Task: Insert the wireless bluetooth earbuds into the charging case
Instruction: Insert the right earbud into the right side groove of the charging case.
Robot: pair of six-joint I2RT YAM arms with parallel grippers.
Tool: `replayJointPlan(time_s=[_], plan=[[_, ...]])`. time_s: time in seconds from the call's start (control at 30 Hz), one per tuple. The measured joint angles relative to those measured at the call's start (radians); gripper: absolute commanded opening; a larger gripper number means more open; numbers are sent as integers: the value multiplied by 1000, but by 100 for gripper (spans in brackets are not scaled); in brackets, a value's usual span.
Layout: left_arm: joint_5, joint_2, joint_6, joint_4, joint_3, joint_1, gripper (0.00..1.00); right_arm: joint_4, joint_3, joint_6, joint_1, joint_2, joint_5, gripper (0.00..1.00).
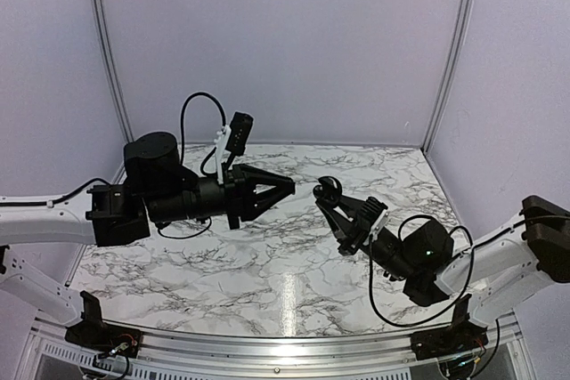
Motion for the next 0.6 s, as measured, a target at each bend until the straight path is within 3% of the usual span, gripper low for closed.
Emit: replayJointPlan(time_s=[0.27,0.6], plan=[[-35,89,-73,143,1,-23,11,47,59,-18,57,77,209,0],[-147,143,-138,203,30,-23,11,90,101,-50,109,152,383,0]])
